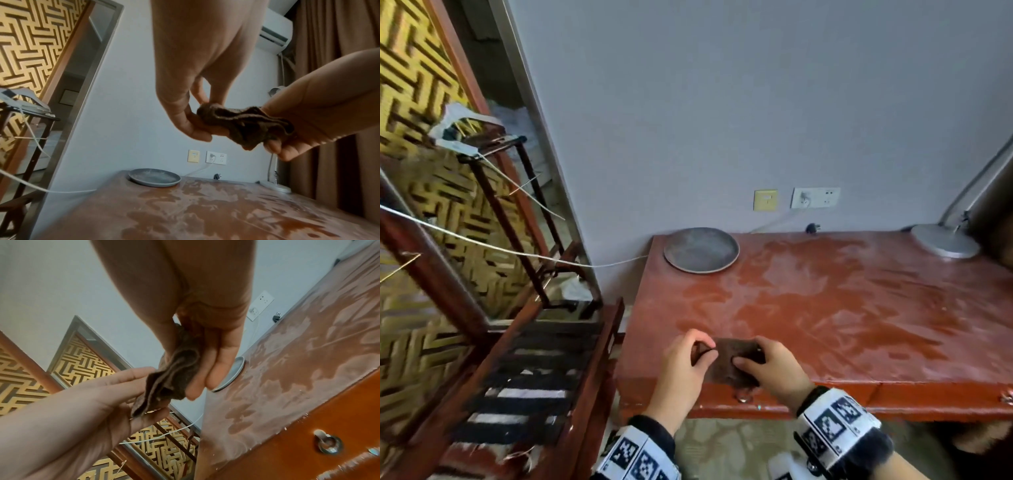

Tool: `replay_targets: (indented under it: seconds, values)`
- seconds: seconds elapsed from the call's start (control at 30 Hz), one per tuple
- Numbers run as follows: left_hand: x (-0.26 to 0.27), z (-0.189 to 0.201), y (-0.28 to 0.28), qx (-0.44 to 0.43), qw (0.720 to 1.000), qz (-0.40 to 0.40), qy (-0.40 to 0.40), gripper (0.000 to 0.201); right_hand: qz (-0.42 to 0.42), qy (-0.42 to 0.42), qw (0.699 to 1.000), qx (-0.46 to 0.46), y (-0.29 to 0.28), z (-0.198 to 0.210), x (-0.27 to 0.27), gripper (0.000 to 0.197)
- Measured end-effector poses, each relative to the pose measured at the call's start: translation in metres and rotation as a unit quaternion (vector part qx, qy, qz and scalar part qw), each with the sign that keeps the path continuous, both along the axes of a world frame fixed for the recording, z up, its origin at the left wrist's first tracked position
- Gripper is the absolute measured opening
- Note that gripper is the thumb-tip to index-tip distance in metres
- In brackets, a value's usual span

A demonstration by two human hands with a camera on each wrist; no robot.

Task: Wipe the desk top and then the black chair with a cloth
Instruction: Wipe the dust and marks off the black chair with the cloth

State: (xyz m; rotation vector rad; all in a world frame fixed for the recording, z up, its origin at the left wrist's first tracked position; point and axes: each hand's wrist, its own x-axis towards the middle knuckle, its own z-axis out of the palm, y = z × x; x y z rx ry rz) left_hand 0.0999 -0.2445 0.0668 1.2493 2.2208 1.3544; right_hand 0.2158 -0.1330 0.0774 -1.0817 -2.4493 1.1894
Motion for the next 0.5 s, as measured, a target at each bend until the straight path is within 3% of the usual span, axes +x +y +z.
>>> replay_targets:
  seconds: [0.07, 0.13, 0.27, 0.37, 0.5]
  values:
    - [-0.039, -0.011, 0.035, -0.016, 1.0, -0.012, -0.015, 0.017, -0.012, -0.006, 1.0, -0.009, 0.038, -0.011, -0.037, 0.019]
    - [-0.08, -0.022, 0.072, -0.028, 0.999, -0.03, -0.032, 0.021, -0.028, 0.009, 0.999, -0.026, 0.078, -0.017, -0.076, 0.019]
    - [-0.155, -0.034, 0.146, -0.05, 0.997, -0.007, -0.05, 0.033, 0.003, 0.049, 0.997, -0.057, 0.156, -0.028, -0.153, 0.055]
    - [-0.197, -0.04, 0.193, -0.08, 0.996, 0.007, -0.032, 0.034, 0.02, 0.018, 0.998, -0.06, 0.197, -0.042, -0.191, 0.065]
    - [-0.232, -0.05, 0.247, -0.118, 0.993, -0.012, -0.025, 0.033, -0.009, -0.034, 0.998, -0.042, 0.242, -0.057, -0.228, 0.065]
